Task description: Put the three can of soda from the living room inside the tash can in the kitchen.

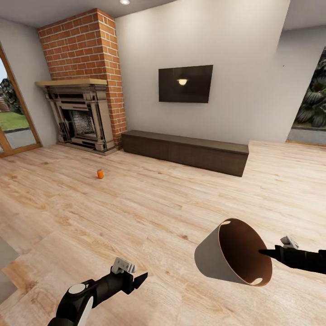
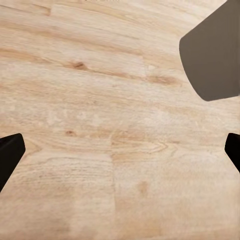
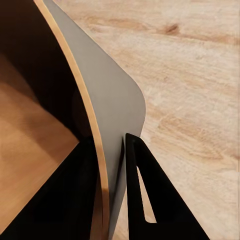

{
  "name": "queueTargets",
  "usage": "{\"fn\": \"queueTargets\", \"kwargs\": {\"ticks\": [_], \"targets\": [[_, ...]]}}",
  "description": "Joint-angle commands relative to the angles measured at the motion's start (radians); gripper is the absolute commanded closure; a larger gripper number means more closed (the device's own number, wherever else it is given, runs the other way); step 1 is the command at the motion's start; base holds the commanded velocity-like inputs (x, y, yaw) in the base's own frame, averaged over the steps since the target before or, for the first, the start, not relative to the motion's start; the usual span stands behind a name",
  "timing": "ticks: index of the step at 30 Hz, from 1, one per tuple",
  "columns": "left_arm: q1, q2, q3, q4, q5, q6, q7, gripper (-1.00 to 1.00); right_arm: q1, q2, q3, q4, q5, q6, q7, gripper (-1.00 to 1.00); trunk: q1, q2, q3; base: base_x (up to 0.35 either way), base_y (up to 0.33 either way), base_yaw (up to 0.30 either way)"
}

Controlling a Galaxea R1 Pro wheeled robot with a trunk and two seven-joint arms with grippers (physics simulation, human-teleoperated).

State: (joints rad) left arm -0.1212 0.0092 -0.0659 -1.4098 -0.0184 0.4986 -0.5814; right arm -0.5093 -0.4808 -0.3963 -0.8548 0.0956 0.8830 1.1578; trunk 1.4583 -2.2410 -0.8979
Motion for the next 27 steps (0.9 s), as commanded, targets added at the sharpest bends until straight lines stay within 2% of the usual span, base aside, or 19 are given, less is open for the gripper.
{"fn": "queueTargets", "kwargs": {"ticks": [1, 27], "targets": [[0.0, 0.0, 0.0, 0.0, 0.0, 0.0, 0.0, -1.0, 0.0, 0.0, -0.001, -0.001, -0.022, 0.018, 0.006, 1.0, 0.0, 0.0, 0.0, 0.0, 0.0, 0.0], [0.0, 0.001, -0.002, 0.0, 0.003, 0.018, -0.009, -1.0, 0.0, 0.006, 0.002, 0.002, -0.012, 0.004, -0.006, 1.0, 0.0, 0.0, -0.039, 0.0, 0.0, 0.0]]}}
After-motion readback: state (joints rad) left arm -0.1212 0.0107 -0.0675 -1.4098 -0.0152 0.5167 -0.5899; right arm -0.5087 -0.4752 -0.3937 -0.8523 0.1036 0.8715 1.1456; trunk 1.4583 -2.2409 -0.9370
